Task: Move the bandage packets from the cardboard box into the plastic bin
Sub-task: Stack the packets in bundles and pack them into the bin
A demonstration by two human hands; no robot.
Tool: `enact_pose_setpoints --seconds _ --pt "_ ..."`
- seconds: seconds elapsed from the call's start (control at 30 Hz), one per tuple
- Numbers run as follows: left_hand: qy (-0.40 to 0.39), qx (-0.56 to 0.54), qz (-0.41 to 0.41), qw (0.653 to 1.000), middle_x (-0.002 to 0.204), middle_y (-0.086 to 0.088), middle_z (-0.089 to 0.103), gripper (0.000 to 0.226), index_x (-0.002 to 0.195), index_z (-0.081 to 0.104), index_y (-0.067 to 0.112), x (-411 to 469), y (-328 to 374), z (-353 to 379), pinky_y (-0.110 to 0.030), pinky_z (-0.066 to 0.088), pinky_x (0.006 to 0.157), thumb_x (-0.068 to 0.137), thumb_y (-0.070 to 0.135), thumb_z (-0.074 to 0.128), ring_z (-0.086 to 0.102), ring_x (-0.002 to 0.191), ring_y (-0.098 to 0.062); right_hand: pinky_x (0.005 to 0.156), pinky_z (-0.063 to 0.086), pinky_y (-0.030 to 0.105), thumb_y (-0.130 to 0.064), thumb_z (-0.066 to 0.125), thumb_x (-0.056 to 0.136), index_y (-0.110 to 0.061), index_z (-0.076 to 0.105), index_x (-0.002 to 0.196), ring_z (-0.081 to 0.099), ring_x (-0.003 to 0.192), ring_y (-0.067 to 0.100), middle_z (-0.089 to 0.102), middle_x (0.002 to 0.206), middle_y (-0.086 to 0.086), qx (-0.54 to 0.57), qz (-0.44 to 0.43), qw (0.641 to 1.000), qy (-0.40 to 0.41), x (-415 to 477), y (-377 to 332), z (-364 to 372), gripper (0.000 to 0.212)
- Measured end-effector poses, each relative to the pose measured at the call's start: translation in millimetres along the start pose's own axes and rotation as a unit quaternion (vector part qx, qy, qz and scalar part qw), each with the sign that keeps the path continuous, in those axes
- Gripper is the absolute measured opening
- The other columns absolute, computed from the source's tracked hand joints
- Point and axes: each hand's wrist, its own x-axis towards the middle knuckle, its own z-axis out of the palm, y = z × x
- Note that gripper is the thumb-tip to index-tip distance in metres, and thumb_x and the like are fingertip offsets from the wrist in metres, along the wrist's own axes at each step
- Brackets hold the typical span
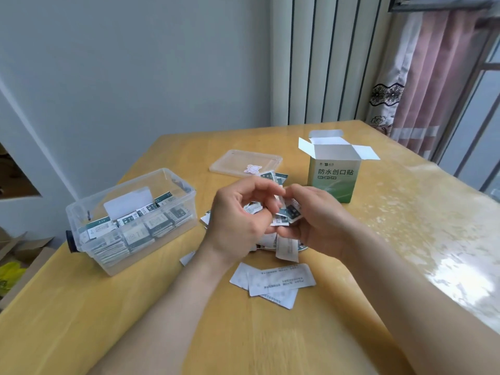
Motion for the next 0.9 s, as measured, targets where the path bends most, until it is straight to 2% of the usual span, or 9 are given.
enact_pose_setpoints --seconds 0.2,0.3,0.4,0.47,0.57,0.7,0.8,0.83,0.9 --pt "-0.034 0.017 -0.015 0.999 0.073 -0.008 0.069 0.039 0.083 0.065 0.011 -2 -3 -1 -0.024 0.054 0.065 0.062 -0.010 0.041 0.068 0.078 -0.019 0.048 0.053 0.026 -0.022 0.044 0.102 -0.003 0.055 0.097 0.064 0.055 0.021 0.058 0.061 0.008 -0.006 -0.008 1.000 -0.022 2 6 0 0.022" --pt "0.045 -0.020 0.003 0.999 0.084 -0.002 0.071 0.034 0.084 0.067 0.014 2 0 -3 -0.031 0.053 0.082 0.067 -0.008 0.048 0.067 0.088 -0.018 0.041 0.042 0.022 -0.021 0.044 0.101 -0.012 0.050 0.092 0.052 0.048 0.018 0.046 0.060 0.006 0.003 0.004 1.000 -0.021 5 5 -3 0.015" --pt "0.106 -0.019 -0.008 0.994 0.109 0.009 0.065 0.024 0.101 0.065 0.027 8 -1 -12 -0.028 0.049 0.093 0.079 0.016 0.067 0.058 0.106 -0.008 0.038 0.024 0.018 -0.026 0.044 0.101 -0.016 0.046 0.085 0.037 0.043 0.012 0.040 0.057 0.002 0.004 0.032 0.996 -0.081 3 4 -5 0.019" --pt "0.068 -0.021 -0.048 0.996 0.111 0.006 0.065 0.023 0.105 0.063 0.026 9 -3 -13 -0.025 0.050 0.088 0.082 0.030 0.067 0.060 0.104 -0.008 0.037 0.019 0.018 -0.029 0.043 0.100 -0.015 0.048 0.080 0.033 0.041 0.010 0.038 0.055 0.001 -0.004 0.047 0.987 -0.152 0 4 -3 0.026" --pt "0.062 -0.014 -0.080 0.995 0.074 0.006 0.062 0.017 0.082 0.062 0.014 4 -2 -8 -0.021 0.045 0.056 0.092 0.027 0.063 0.056 0.062 -0.009 0.034 0.024 0.016 -0.031 0.043 0.099 -0.014 0.063 0.071 0.038 0.037 0.009 0.041 0.052 0.001 -0.031 0.054 0.973 -0.223 -3 5 -1 0.037" --pt "0.033 -0.057 -0.130 0.989 0.062 0.004 0.056 0.023 0.083 0.058 0.013 5 1 -3 -0.017 0.038 0.042 0.090 0.034 0.063 0.046 0.043 -0.007 0.040 0.042 0.017 -0.022 0.052 0.095 -0.008 0.061 0.090 0.058 0.048 0.014 0.062 0.067 0.009 -0.055 0.037 0.962 -0.266 -3 3 -6 0.018" --pt "-0.005 -0.003 -0.164 0.986 0.092 0.004 0.063 0.049 0.116 0.053 0.017 6 -2 0 -0.021 0.045 0.062 0.083 0.053 0.056 0.060 0.072 -0.005 0.043 0.038 0.020 -0.020 0.060 0.092 -0.003 0.059 0.100 0.049 0.048 0.015 0.060 0.068 0.010 -0.174 -0.017 0.972 -0.157 -6 -12 -20 0.019" --pt "-0.033 0.119 -0.151 0.981 0.105 0.007 0.061 0.054 0.124 0.048 0.023 3 -7 -1 -0.025 0.046 0.072 0.084 0.058 0.054 0.059 0.089 -0.006 0.044 0.039 0.022 -0.020 0.059 0.094 -0.002 0.059 0.101 0.049 0.050 0.017 0.060 0.067 0.010 -0.243 -0.043 0.965 -0.085 -8 -18 -26 0.019" --pt "-0.145 0.379 -0.092 0.909 0.132 0.011 0.051 0.061 0.136 0.040 0.031 -3 -12 2 -0.032 0.042 0.095 0.086 0.064 0.049 0.046 0.120 -0.010 0.050 0.044 0.029 -0.020 0.050 0.099 -0.005 0.059 0.101 0.055 0.057 0.022 0.062 0.071 0.010 -0.390 -0.085 0.915 0.054 -9 -27 -39 0.017"
